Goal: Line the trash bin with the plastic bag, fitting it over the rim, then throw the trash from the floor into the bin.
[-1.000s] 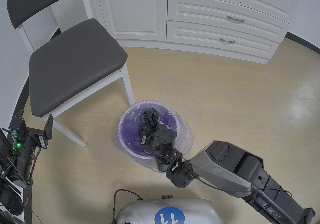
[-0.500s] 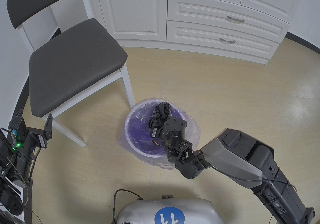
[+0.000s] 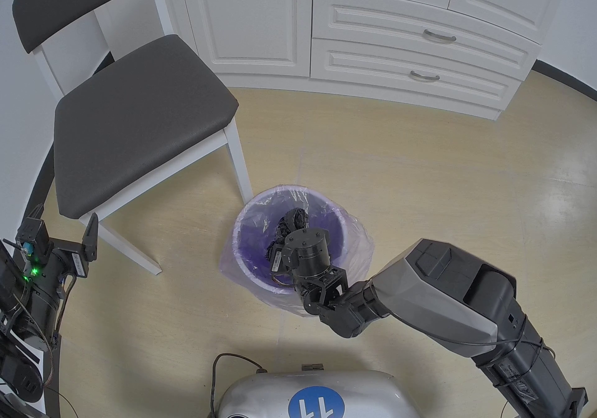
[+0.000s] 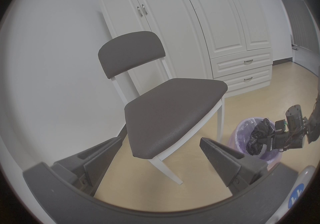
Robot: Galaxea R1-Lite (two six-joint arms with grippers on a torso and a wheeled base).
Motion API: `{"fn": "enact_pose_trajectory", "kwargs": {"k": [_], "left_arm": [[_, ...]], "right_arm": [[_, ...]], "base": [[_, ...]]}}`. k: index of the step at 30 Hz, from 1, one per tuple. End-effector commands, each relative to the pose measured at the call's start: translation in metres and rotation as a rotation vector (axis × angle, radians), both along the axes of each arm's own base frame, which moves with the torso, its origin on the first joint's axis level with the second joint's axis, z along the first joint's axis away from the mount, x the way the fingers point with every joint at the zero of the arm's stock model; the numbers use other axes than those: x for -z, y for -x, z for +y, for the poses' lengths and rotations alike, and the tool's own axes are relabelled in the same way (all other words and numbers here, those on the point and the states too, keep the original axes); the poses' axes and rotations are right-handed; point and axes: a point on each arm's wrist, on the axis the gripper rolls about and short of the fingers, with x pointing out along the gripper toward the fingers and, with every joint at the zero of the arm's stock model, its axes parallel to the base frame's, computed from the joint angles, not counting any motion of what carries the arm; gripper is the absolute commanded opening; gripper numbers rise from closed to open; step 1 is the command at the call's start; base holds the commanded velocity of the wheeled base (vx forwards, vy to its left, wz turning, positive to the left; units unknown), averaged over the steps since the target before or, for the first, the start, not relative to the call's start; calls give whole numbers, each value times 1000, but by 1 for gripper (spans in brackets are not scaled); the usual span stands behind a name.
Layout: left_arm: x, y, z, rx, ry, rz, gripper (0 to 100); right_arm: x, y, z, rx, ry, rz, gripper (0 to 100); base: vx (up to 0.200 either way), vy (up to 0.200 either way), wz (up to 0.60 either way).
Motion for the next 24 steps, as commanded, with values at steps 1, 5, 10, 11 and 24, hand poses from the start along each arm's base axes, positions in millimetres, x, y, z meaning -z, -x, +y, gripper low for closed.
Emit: {"fn": "enact_pose_trajectory", "kwargs": {"k": [1,5,10,11,24], "left_arm": [[2,0,0,1,-2,9,100],[2,0,0,1,-2,9,100],[1,0,0,-1,-1,5,100],[1,0,0,-1,-1,5,100],[1,1,0,-1,-1,5,100]], "right_arm": [[-8,2,2,-15,-21,2,0],[-5,0,2,-15,-34,5,0],[-38,2,-2,-5,-65,-35,0],[-47,5,-4,-7,-68,-40,0],[-6,19,-4,-77,42,80,0]], "base": [[0,0,0],[0,0,0],[0,0,0],[0,0,0],[0,0,0]]}}
